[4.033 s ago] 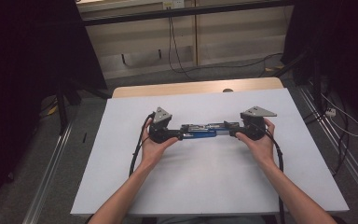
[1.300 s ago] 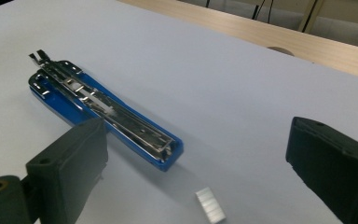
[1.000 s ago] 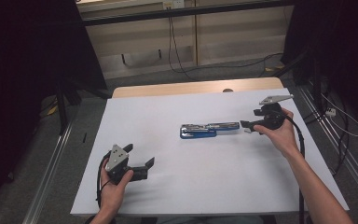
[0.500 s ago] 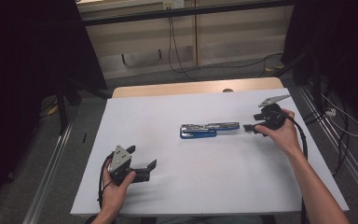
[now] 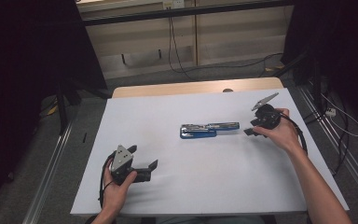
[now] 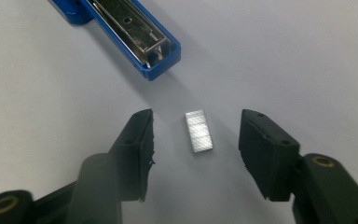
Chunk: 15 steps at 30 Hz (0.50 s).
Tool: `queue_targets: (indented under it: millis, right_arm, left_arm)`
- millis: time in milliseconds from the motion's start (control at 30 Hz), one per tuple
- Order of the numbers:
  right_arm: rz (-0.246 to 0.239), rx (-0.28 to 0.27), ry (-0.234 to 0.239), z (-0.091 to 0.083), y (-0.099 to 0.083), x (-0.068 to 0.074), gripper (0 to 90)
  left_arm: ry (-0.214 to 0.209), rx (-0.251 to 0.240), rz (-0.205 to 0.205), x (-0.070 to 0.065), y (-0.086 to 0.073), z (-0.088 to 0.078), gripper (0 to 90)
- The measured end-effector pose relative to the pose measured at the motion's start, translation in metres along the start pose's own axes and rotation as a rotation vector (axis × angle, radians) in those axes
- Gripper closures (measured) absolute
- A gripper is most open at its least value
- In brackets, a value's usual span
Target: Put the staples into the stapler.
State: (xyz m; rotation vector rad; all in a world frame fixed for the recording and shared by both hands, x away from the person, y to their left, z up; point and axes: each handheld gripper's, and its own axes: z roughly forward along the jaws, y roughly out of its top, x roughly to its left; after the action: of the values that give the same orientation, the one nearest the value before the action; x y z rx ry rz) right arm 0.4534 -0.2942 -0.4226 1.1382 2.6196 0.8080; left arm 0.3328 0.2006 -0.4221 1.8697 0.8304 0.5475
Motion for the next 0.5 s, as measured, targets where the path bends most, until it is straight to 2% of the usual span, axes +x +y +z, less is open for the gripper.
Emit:
queue_targets:
  millis: [67,200,367,500]
  right_arm:
    - [-0.001,0.012,-0.005,-0.001,0.001,-0.001,47.6]
    - [-0.021,0.079,-0.009,0.003,0.003,-0.003,50.4]
    - [-0.027,0.092,-0.003,0.007,0.005,-0.004,57.8]
    - [-0.024,0.099,-0.001,0.011,0.006,-0.004,59.9]
  left_arm:
    - [0.007,0.003,-0.001,0.001,0.000,0.000,4.1]
    - [0.009,0.006,-0.011,0.002,-0.001,0.001,4.1]
    - [-0.010,0.025,-0.011,0.001,-0.002,0.003,4.1]
    - [-0.014,0.019,-0.004,0.001,-0.002,0.002,4.1]
